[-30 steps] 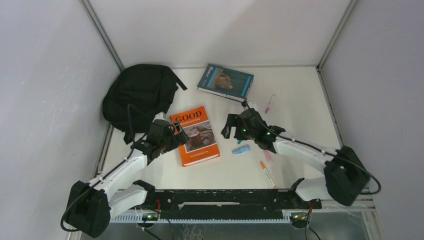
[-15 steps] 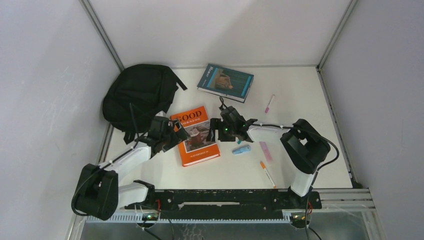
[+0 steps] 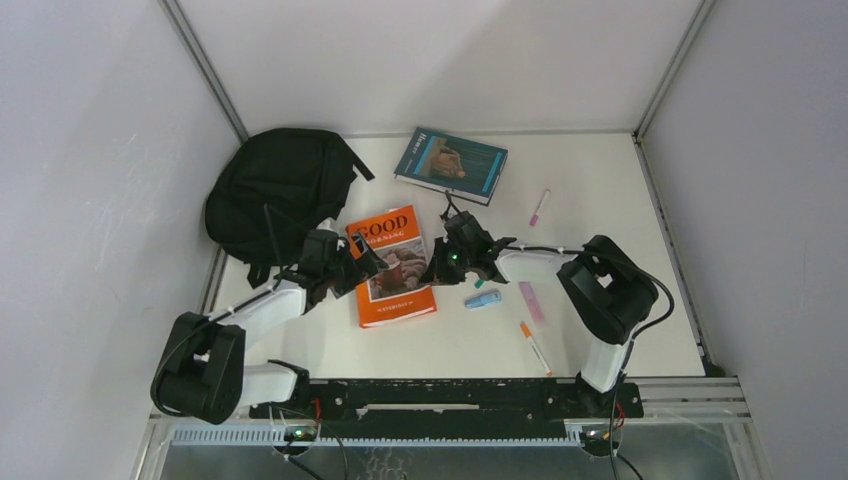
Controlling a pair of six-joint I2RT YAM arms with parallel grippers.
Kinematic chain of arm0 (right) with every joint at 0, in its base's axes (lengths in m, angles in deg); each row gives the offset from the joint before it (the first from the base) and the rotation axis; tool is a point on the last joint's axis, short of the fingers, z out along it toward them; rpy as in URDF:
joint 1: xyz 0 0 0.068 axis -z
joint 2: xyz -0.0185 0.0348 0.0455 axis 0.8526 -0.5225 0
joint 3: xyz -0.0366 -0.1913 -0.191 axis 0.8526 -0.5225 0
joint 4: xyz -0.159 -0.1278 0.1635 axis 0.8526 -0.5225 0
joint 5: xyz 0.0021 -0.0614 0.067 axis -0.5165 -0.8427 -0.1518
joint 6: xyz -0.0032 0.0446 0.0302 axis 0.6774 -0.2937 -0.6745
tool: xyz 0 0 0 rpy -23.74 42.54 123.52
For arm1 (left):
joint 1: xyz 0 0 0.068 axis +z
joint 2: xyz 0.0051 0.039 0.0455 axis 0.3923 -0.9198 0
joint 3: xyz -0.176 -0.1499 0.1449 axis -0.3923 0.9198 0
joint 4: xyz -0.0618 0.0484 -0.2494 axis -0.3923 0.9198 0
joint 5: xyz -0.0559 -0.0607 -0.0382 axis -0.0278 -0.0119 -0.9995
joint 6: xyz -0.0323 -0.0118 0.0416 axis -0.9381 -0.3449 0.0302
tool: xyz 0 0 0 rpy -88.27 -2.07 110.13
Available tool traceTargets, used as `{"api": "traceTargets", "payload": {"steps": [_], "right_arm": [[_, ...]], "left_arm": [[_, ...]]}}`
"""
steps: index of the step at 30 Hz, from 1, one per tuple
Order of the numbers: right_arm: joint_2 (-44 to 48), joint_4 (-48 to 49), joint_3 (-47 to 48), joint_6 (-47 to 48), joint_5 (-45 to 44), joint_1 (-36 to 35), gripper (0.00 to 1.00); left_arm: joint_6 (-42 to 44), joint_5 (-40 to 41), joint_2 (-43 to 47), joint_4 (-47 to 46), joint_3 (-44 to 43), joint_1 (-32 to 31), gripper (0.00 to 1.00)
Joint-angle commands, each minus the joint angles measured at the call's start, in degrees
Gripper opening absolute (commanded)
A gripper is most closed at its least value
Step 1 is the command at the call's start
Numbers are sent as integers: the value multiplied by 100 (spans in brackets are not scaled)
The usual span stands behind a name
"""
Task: Pack the student bag
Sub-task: Pick up the book from the center of the board.
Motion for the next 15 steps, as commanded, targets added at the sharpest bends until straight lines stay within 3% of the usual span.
{"api": "traceTargets", "payload": {"steps": [1, 15], "right_arm": [[574, 580, 1, -294, 406, -116, 0], [1594, 612, -323, -70, 1135, 490, 0]], "left_arm": [[-67, -572, 197, -222, -32, -98, 98], [517, 644, 1978, 2386, -899, -59, 100]]}}
